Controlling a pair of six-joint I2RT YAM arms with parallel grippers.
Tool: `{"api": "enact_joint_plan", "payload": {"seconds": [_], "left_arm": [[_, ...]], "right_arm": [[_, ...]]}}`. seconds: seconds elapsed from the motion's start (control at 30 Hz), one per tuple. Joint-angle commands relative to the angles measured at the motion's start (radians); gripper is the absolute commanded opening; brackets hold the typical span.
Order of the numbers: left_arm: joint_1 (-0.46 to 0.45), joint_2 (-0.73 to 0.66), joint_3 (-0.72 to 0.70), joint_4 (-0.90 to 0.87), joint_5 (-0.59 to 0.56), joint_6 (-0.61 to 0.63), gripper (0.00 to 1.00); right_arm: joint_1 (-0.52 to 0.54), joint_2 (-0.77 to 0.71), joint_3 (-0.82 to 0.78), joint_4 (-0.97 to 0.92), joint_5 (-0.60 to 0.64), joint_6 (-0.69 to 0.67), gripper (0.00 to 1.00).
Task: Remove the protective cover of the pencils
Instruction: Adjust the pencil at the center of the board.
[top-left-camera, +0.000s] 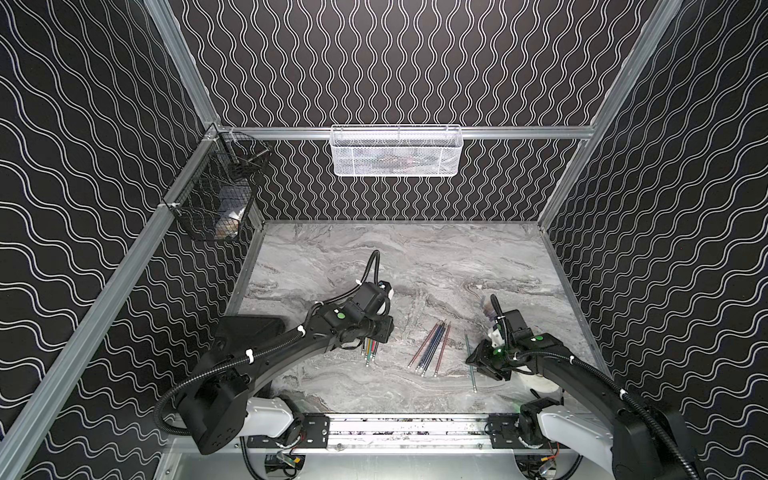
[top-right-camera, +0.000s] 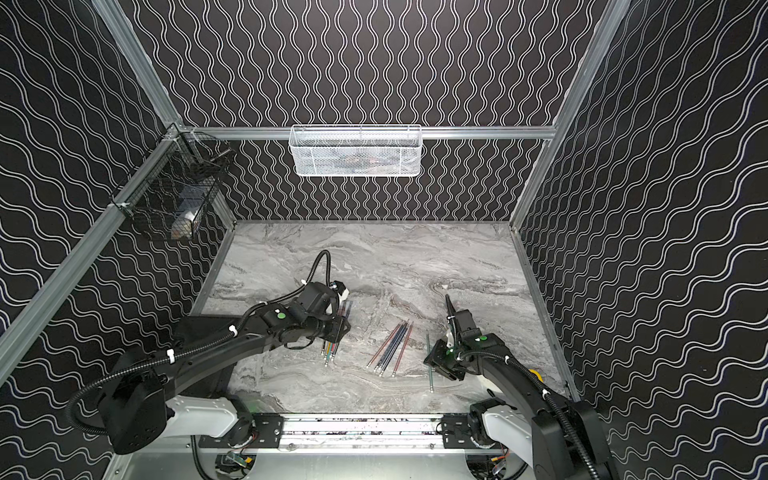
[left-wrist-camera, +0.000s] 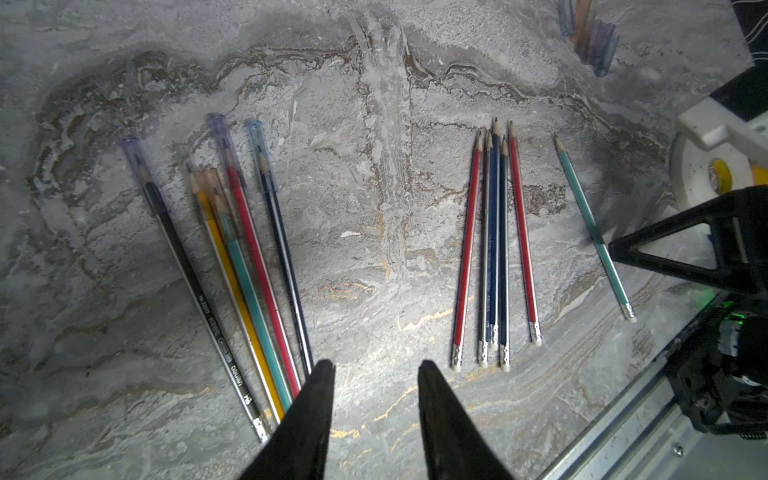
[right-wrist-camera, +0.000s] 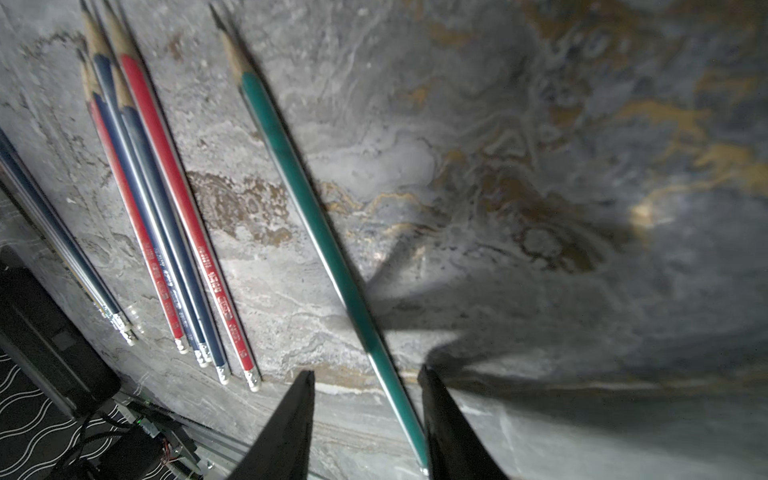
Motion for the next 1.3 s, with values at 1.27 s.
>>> {"api": "enact_joint_plan", "payload": {"seconds": [1.27], "left_arm": [[0.001, -0.223, -0.044, -0.073, 0.081, -0.095, 0.4]], "right_arm": [[0.072, 0.308, 0.12, 0.278, -0.106, 0.128, 0.42]]}}
